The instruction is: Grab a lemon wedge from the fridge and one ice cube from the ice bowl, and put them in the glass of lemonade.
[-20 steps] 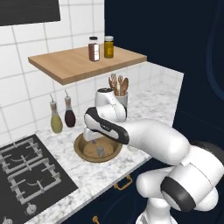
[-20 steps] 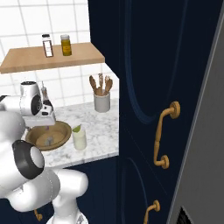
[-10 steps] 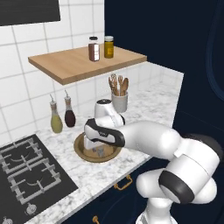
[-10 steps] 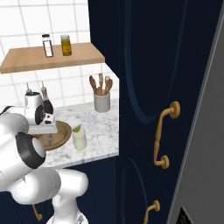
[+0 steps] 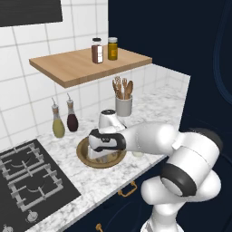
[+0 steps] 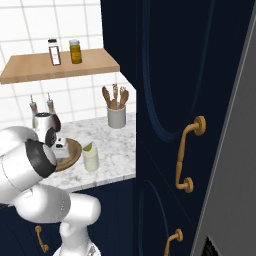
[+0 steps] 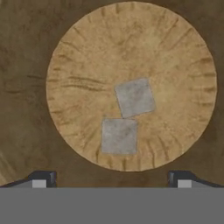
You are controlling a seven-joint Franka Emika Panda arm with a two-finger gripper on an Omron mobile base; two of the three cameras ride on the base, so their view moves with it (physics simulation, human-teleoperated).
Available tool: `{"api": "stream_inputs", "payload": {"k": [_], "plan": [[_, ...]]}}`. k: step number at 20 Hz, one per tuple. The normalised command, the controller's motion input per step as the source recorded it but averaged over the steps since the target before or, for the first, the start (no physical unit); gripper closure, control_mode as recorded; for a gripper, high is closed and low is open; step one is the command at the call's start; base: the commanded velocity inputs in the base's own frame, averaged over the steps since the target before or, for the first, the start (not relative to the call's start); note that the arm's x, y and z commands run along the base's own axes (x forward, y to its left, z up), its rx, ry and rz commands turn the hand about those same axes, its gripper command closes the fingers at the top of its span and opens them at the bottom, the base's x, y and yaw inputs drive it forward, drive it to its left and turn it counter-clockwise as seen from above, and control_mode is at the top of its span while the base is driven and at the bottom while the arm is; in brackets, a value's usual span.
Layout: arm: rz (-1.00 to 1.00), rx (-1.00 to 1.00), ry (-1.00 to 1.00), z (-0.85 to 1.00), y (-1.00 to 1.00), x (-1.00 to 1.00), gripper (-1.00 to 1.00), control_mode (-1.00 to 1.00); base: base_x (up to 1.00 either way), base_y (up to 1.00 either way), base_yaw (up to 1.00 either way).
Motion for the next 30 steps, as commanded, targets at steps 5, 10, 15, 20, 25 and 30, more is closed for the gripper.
{"api": "stream_inputs", "payload": {"k": [5,10,15,20,25,30], "plan": [[0.00,-0.01,0.07,0.00,0.00,0.38,-1.00,-1.00,0.00,0.00,0.00],[0.00,0.00,0.00,-0.02,0.05,0.07,-1.00,-1.00,0.00,0.00,0.00],[0.02,0.00,0.05,-0.19,0.20,-0.09,-1.00,-1.00,0.00,0.00,0.00],[0.02,0.00,0.01,-0.07,0.09,-0.02,-1.00,-1.00,0.00,0.00,0.00],[0.03,0.00,0.00,0.00,0.08,-0.02,-1.00,-1.00,0.00,0.00,0.00],[0.00,0.00,0.00,0.00,-0.10,0.11,-1.00,-1.00,0.00,0.00,0.00]]}}
